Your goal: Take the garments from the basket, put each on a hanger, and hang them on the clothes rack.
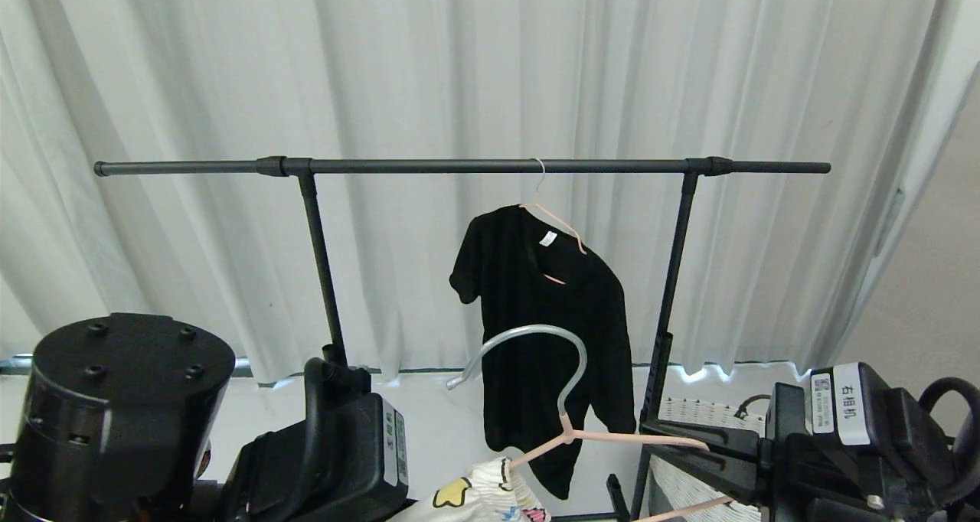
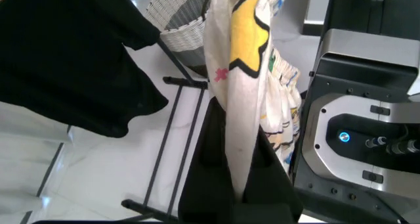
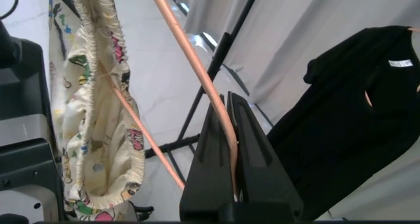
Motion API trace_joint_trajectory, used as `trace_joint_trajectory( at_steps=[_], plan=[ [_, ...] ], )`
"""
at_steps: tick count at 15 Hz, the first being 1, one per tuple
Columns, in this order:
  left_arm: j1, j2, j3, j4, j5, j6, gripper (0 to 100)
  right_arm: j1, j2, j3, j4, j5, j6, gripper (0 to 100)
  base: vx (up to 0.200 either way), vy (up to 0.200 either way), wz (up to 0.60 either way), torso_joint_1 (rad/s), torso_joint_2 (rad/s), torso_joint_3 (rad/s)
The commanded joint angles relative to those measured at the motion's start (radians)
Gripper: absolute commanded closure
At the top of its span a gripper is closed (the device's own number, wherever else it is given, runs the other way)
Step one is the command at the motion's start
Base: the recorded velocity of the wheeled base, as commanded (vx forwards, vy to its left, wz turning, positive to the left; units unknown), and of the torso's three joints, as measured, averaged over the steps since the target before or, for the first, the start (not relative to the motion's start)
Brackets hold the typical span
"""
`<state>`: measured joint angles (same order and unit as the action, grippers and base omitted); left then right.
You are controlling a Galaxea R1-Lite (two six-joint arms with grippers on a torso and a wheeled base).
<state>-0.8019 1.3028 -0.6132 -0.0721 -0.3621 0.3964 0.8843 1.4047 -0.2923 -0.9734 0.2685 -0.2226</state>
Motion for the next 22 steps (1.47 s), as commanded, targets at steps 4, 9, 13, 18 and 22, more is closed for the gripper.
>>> trace_joint_trajectory(
  at_steps=[4, 9, 13, 18, 22],
  plan=[
    [0.023, 0.015, -0.008, 0.000, 0.000, -0.019, 100, 0.033, -0.013, 0.018, -0.001, -0.018, -0.003, 0, 0.000, 0.000, 0.00, 0.000, 0.00, 0.000],
    [0.116, 0.041, 0.021, 0.000, 0.046, -0.019, 100, 0.032, -0.024, 0.075, -0.001, -0.063, -0.058, 0, 0.000, 0.000, 0.00, 0.000, 0.00, 0.000],
    [0.190, 0.095, 0.056, -0.020, 0.195, -0.021, 100, 0.032, -0.026, 0.087, 0.002, -0.061, -0.049, 0, 0.000, 0.000, 0.00, 0.000, 0.00, 0.000],
    [0.193, 0.162, -0.033, -0.239, 0.250, -0.116, 100, 0.038, 0.073, 0.041, 0.035, -0.066, 0.241, 0, 0.000, 0.000, 0.00, 0.000, 0.00, 0.000],
    [0.198, 0.142, -0.062, -0.242, 0.288, -0.120, 100, 0.028, 0.235, -0.148, 0.033, -0.246, 0.545, 0, 0.000, 0.000, 0.00, 0.000, 0.00, 0.000]
  ],
)
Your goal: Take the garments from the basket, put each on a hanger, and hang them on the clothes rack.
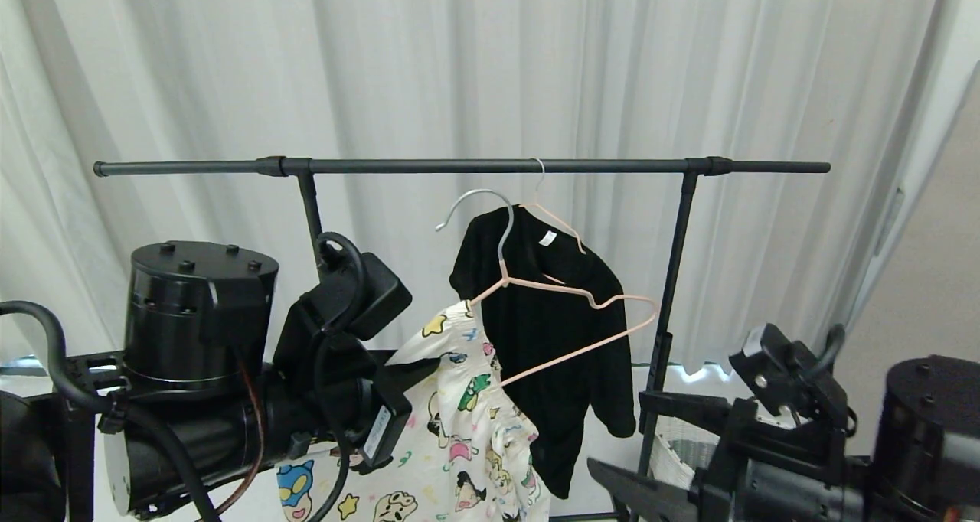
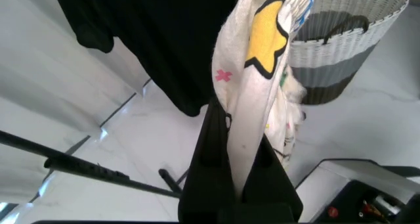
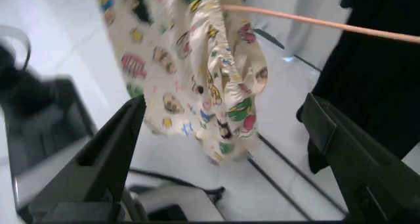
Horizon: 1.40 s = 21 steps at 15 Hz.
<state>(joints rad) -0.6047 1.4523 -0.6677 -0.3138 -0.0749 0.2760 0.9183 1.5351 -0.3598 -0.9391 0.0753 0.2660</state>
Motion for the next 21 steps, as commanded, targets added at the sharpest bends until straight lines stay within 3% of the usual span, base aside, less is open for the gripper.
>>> trace_joint_trajectory(
  at_steps=[1, 6, 14, 17, 21],
  plan=[
    [0.000, -0.013, -0.015, -0.001, 0.001, 0.000, 100, -0.010, 0.149, -0.123, -0.001, -0.103, 0.102, 0, 0.000, 0.000, 0.00, 0.000, 0.00, 0.000],
    [-0.004, -0.018, -0.082, -0.001, 0.001, -0.034, 100, -0.015, 0.280, -0.205, -0.038, -0.230, 0.118, 0, 0.000, 0.000, 0.00, 0.000, 0.00, 0.000],
    [-0.006, -0.029, -0.090, -0.001, 0.001, -0.034, 100, 0.088, 0.312, -0.199, -0.063, -0.246, 0.110, 0, 0.000, 0.000, 0.00, 0.000, 0.00, 0.000],
    [-0.007, -0.030, -0.090, -0.002, 0.001, -0.034, 100, 0.105, 0.349, -0.183, -0.063, -0.247, 0.050, 0, 0.000, 0.000, 0.00, 0.000, 0.00, 0.000],
    [-0.004, -0.038, -0.089, -0.002, 0.003, -0.032, 100, 0.073, 0.413, -0.182, -0.063, -0.361, -0.014, 0, 0.000, 0.000, 0.00, 0.000, 0.00, 0.000]
  ],
)
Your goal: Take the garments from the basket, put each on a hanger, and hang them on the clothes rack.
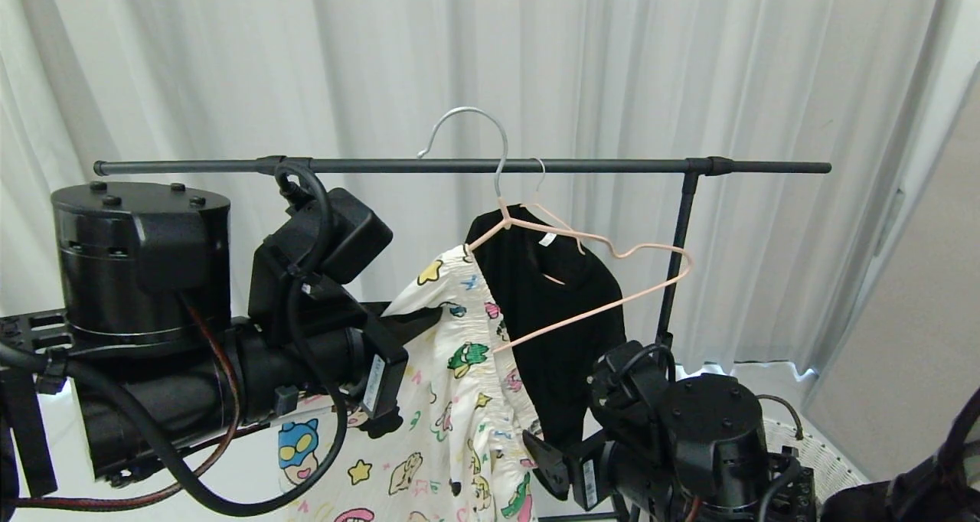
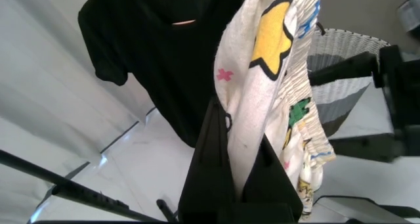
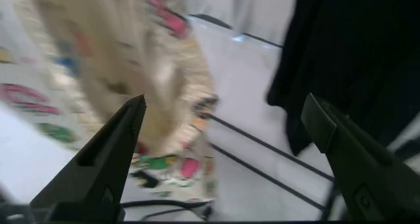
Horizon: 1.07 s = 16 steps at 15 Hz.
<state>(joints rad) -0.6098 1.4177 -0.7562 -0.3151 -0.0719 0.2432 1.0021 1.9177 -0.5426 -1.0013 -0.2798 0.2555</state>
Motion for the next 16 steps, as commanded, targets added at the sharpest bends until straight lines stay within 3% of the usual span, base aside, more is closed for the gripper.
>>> trace_joint_trajectory(
  at_steps=[1, 8, 13, 16],
  plan=[
    [0.001, -0.005, 0.000, 0.001, 0.000, 0.001, 100, -0.022, 0.040, 0.001, 0.000, -0.021, -0.013, 0, 0.000, 0.000, 0.00, 0.000, 0.00, 0.000],
    [0.002, -0.008, 0.003, 0.001, 0.003, 0.002, 100, -0.181, 0.050, 0.001, -0.002, -0.039, -0.111, 0, 0.000, 0.000, 0.00, 0.000, 0.00, 0.000],
    [0.007, 0.015, 0.003, -0.001, 0.073, 0.008, 100, -0.250, 0.050, 0.018, -0.053, -0.039, -0.144, 0, 0.000, 0.000, 0.00, 0.000, 0.00, 0.000],
    [0.027, 0.029, 0.026, -0.065, 0.073, 0.030, 100, -0.292, 0.050, 0.044, -0.080, -0.038, -0.148, 0, 0.000, 0.000, 0.00, 0.000, 0.00, 0.000]
  ],
)
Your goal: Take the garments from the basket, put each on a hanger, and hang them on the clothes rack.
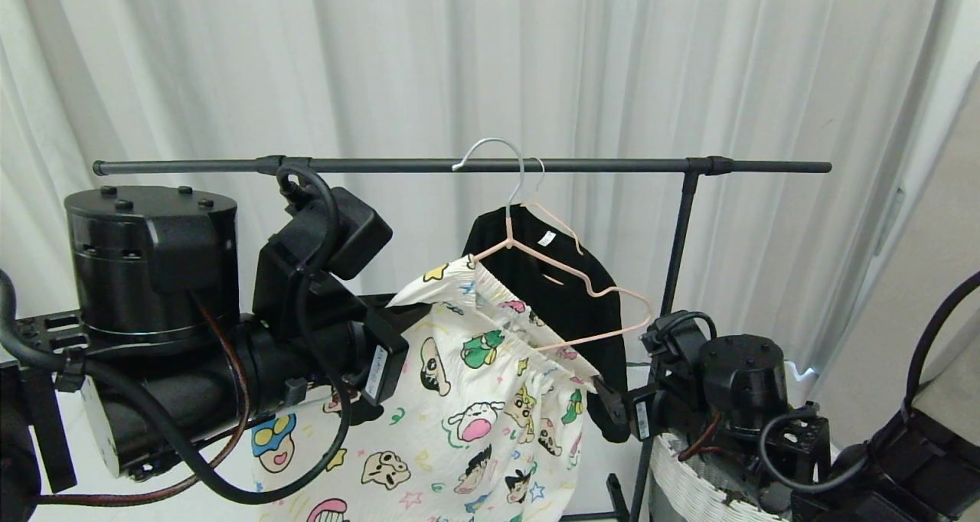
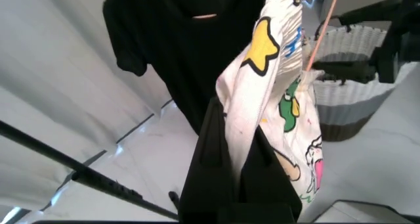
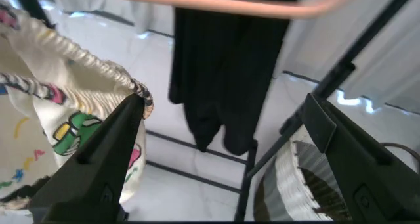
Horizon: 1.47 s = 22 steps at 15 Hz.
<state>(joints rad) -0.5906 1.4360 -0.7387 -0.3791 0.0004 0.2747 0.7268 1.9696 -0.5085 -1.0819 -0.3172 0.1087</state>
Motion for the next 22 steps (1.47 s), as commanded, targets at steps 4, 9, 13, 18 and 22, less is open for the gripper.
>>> trace_joint_trajectory(
  at_steps=[4, 9, 13, 18, 22],
  plan=[
    [0.049, 0.018, 0.073, -0.103, 0.001, 0.097, 100, -0.089, -0.003, 0.024, -0.021, 0.004, -0.006, 0, 0.000, 0.000, 0.00, 0.000, 0.00, 0.000],
    [0.049, 0.014, 0.088, -0.113, 0.000, 0.098, 100, -0.162, -0.008, 0.022, -0.023, 0.012, -0.026, 0, 0.000, 0.000, 0.00, 0.000, 0.00, 0.000],
    [0.049, 0.014, 0.168, -0.118, 0.000, 0.175, 100, -0.173, -0.031, 0.022, -0.023, 0.043, -0.030, 0, 0.000, 0.000, 0.00, 0.000, 0.00, 0.000],
    [0.049, 0.086, 0.214, -0.119, 0.099, 0.238, 100, -0.178, -0.130, 0.028, -0.015, 0.147, -0.086, 0, 0.000, 0.000, 0.00, 0.000, 0.00, 0.000],
    [0.015, 0.138, 0.205, -0.207, 0.171, 0.098, 100, -0.133, -0.216, 0.071, -0.013, 0.276, -0.199, 0, 0.000, 0.000, 0.00, 0.000, 0.00, 0.000]
  ],
)
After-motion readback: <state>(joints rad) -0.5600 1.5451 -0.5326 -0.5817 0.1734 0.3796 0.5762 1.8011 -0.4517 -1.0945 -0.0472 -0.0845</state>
